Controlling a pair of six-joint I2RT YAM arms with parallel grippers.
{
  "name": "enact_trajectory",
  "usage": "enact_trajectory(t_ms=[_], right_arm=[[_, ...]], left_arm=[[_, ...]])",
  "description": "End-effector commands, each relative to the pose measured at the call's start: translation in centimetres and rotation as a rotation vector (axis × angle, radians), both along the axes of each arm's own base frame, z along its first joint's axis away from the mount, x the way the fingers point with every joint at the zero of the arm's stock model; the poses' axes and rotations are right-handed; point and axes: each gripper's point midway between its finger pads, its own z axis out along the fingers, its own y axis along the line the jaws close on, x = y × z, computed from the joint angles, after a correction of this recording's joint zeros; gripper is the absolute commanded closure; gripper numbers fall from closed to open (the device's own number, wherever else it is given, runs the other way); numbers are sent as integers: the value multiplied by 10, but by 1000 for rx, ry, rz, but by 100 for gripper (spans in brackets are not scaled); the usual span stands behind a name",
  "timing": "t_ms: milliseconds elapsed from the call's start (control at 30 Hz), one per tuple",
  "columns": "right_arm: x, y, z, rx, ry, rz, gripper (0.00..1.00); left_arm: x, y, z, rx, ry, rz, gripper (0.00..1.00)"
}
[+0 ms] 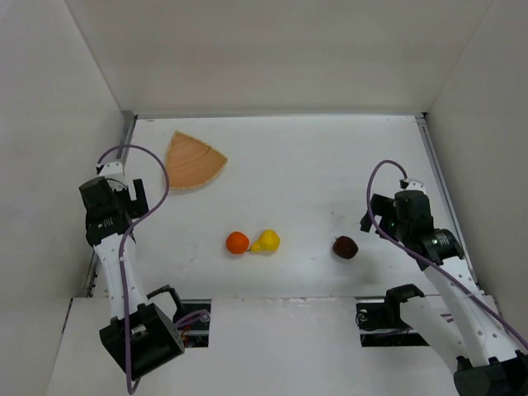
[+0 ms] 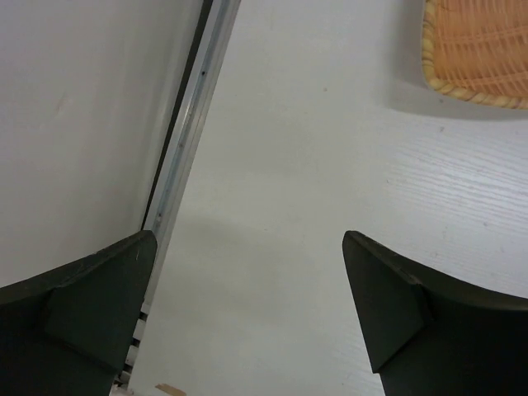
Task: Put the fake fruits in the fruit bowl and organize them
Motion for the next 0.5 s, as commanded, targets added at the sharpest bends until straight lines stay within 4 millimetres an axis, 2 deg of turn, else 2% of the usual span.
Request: enact_trajectory(t_ms=[0, 33, 133, 200, 267, 333, 400, 467], right_arm=[[9, 1, 13, 8, -77, 12, 0], [9, 1, 14, 9, -79, 12, 0], [9, 2, 14, 9, -82, 15, 0], [9, 2, 13, 9, -78, 16, 0], [9, 2, 12, 8, -73, 16, 0], [9, 2, 11, 6, -67, 16, 0], [9, 3, 10, 3, -63, 20, 0], [9, 4, 11, 3, -65, 25, 0]], left_arm=[[13, -18, 49, 48, -137, -104, 0], [16, -31, 55, 63, -151, -175, 0], [20, -96, 80, 95, -196, -498, 0], [13, -162, 93, 39, -220, -770, 0], [-2, -223, 91, -10, -169, -1006, 0], [-16, -266, 73, 26, -53, -1179, 0], [-36, -302, 41, 122, 92, -1371, 0], [-60, -329, 12, 205, 197, -1551, 0]])
